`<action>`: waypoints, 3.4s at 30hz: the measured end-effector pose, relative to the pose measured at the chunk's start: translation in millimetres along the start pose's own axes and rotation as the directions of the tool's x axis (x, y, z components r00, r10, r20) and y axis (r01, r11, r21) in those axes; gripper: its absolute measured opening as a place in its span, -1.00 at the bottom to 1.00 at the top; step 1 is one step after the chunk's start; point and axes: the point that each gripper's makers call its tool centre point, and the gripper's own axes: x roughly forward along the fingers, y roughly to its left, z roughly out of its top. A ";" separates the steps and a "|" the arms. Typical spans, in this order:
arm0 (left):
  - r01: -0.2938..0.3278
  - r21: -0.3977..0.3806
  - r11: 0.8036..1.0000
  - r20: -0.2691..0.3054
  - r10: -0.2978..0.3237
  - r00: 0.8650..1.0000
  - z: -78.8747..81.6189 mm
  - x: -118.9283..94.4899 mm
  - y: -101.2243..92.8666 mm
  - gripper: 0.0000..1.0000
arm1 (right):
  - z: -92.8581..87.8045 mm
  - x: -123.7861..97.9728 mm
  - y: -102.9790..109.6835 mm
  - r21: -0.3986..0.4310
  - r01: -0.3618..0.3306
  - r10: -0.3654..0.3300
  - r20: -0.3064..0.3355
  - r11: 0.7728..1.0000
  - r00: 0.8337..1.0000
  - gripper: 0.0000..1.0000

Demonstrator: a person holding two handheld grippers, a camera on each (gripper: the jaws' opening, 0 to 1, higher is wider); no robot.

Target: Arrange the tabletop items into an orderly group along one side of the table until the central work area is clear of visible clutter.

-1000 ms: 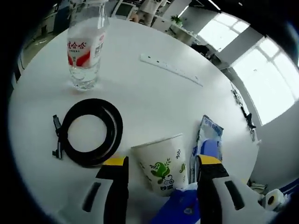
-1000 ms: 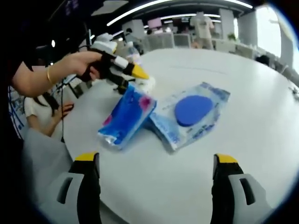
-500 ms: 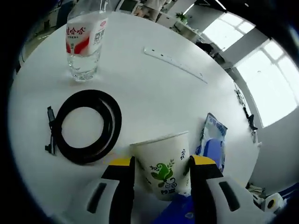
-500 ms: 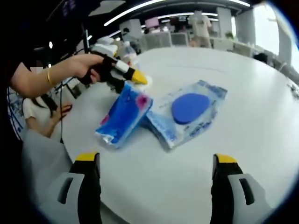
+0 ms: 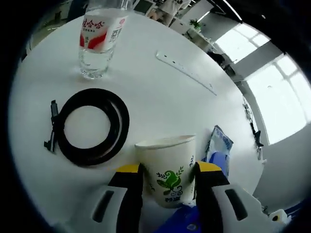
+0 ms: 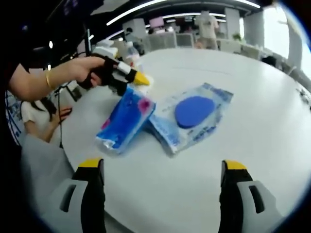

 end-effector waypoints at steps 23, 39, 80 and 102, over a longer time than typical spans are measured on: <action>0.000 0.380 0.925 0.340 -0.139 0.930 61.5 -34.8 -29.9 -0.23 | 5.5 -2.5 -4.7 0.021 0.014 -0.014 0.018 1.000 1.000 0.95; -0.161 0.609 0.777 0.494 -0.212 0.843 86.5 -49.4 -31.0 -0.24 | 8.0 -3.0 -4.2 0.009 0.005 -0.005 0.014 1.000 1.000 0.96; -0.304 0.589 0.749 0.640 -0.202 0.742 142.8 -15.7 -0.7 -0.25 | 9.9 1.5 3.3 -0.117 -0.038 0.046 0.066 0.992 0.997 1.00; -0.328 0.564 0.758 0.634 -0.142 0.760 146.4 14.8 19.4 -0.25 | 12.2 7.8 -4.2 -0.106 -0.039 0.046 0.070 0.994 0.996 1.00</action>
